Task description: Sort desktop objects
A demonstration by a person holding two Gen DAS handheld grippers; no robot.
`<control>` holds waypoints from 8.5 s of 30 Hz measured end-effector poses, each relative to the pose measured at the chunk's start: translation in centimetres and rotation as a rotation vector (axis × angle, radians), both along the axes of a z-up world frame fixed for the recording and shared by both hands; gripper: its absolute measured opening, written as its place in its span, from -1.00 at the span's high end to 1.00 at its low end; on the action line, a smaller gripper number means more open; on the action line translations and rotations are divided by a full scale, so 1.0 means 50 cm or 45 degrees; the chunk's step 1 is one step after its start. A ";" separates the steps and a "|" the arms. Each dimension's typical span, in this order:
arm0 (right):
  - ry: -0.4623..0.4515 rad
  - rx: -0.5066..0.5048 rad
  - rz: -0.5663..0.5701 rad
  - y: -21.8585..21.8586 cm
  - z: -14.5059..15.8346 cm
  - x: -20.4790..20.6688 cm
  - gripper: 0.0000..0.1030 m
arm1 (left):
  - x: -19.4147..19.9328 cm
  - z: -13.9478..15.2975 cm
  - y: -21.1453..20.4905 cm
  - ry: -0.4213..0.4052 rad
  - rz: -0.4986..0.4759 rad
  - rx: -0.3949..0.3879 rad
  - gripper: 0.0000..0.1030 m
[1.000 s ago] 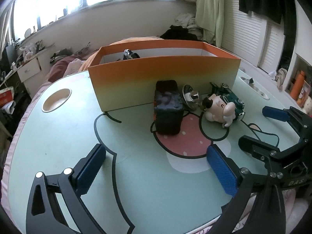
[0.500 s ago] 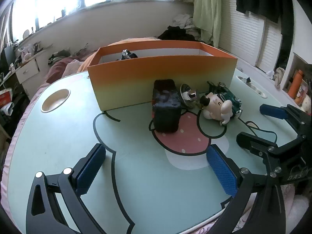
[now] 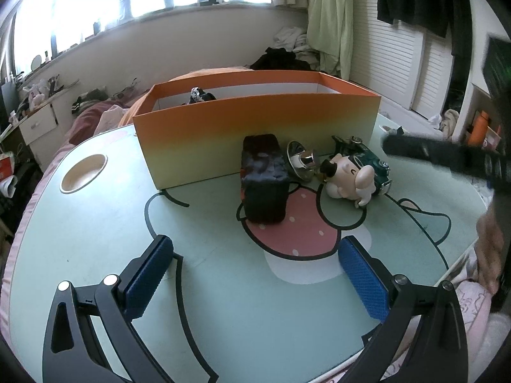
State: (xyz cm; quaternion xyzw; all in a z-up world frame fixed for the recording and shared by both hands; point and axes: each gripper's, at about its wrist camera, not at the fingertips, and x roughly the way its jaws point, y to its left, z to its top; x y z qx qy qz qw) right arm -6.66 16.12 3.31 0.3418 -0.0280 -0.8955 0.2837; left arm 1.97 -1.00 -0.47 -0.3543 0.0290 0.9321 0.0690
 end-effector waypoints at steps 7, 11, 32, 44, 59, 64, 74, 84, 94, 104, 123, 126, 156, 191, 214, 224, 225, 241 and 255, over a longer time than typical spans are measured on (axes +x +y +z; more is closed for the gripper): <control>-0.164 0.132 0.007 -0.066 -0.018 -0.049 0.05 | 0.000 0.000 0.000 0.000 0.000 0.000 -0.99; -0.158 0.188 -0.007 -0.065 -0.033 -0.045 0.39 | -0.001 0.001 0.002 -0.001 -0.006 -0.001 -0.99; 0.102 0.276 -0.009 -0.031 -0.064 0.049 0.53 | -0.013 0.095 -0.063 0.131 -0.029 0.170 -0.55; 0.093 0.251 -0.005 -0.010 -0.072 0.041 0.53 | -0.106 0.047 -0.055 -0.123 -0.087 0.272 0.38; 0.197 0.062 0.018 -0.009 0.050 0.027 0.56 | -0.076 0.179 -0.080 0.146 -0.142 0.328 0.43; 0.180 -0.042 0.065 -0.059 0.127 -0.051 0.56 | -0.161 0.193 -0.084 0.143 -0.079 0.359 0.42; -0.113 -0.266 0.063 -0.042 0.087 -0.142 0.00 | -0.134 0.163 -0.116 0.196 -0.002 0.389 -0.57; -0.112 0.021 0.107 -0.035 0.021 0.015 -0.18 | -0.015 0.079 -0.041 -0.004 -0.103 0.181 -0.58; -0.109 0.271 0.040 -0.039 -0.057 0.051 -1.00 | 0.017 0.005 0.014 -0.061 -0.021 -0.020 -1.00; -0.016 0.287 0.017 -0.026 -0.074 0.045 -1.00 | 0.022 0.006 0.012 -0.031 -0.067 -0.017 -1.00; 0.028 0.309 0.008 -0.025 -0.072 0.040 -1.00 | 0.012 0.005 0.014 -0.031 -0.068 -0.013 -0.99; 0.028 0.310 0.009 -0.026 -0.072 0.041 -1.00 | 0.012 0.005 0.014 -0.032 -0.068 -0.013 -1.00; 0.030 0.310 0.009 -0.025 -0.073 0.043 -1.00 | 0.013 0.004 0.013 -0.030 -0.069 -0.013 -1.00; 0.032 0.309 0.010 -0.024 -0.074 0.044 -1.00 | 0.011 0.004 0.014 -0.028 -0.071 -0.011 -1.00; 0.032 0.307 0.011 -0.026 -0.072 0.046 -1.00 | -0.080 0.062 0.036 -0.038 -0.141 0.206 -0.16; 0.034 0.305 0.013 -0.028 -0.070 0.047 -1.00 | -0.045 0.057 -0.008 0.007 -0.143 0.207 0.52; 0.034 0.304 0.014 -0.029 -0.068 0.046 -1.00 | -0.040 0.062 -0.015 0.019 -0.141 0.202 0.52; 0.035 0.302 0.015 -0.029 -0.066 0.046 -1.00 | -0.032 0.022 -0.018 -0.051 -0.112 0.070 0.12; 0.055 0.164 0.055 -0.029 -0.002 0.043 -0.71 | -0.011 0.095 -0.062 0.131 -0.127 0.126 0.29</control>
